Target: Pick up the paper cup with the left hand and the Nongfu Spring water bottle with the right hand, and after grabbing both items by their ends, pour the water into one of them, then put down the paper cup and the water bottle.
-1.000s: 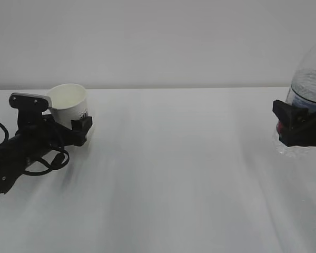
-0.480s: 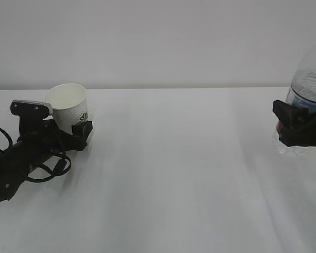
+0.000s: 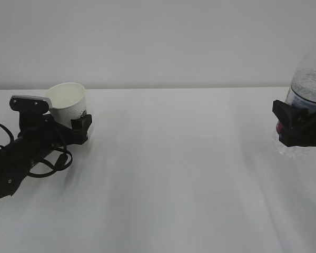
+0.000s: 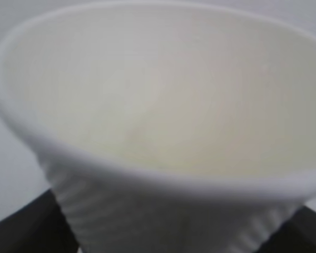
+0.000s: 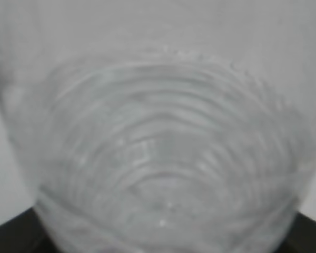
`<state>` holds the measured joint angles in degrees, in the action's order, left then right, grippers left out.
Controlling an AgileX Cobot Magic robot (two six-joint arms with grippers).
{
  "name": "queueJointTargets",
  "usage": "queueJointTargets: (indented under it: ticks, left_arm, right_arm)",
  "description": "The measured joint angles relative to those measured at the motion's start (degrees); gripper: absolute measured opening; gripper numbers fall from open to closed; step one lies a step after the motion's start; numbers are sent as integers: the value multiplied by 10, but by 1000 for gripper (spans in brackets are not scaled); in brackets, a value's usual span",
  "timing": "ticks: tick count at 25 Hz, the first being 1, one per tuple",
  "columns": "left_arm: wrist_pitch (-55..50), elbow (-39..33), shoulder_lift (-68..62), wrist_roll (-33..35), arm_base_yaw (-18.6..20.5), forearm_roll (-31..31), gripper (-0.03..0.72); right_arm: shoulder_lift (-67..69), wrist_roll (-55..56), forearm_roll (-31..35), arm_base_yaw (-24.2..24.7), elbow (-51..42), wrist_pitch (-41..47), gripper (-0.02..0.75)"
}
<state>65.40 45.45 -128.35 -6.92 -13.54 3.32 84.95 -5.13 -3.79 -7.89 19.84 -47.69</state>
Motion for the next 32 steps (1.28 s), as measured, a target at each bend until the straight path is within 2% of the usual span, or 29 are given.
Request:
queueJointTargets:
  ticks: [4,13,25,32]
  left_arm:
    - [0,0,0,0,1,10,567]
    - [-23,-10,21,0,1,32,557]
    - [10,-145,79,0,1,18,554]
    - [7,-216,137,0,1,30,553]
  right_arm:
    - [0,0,-1,0,0,0,514]
    - [0,0,-1,0,0,1,514]
    - [0,0,-6,0,0,1,514]
    - [0,0,-19,0,0,6,514]
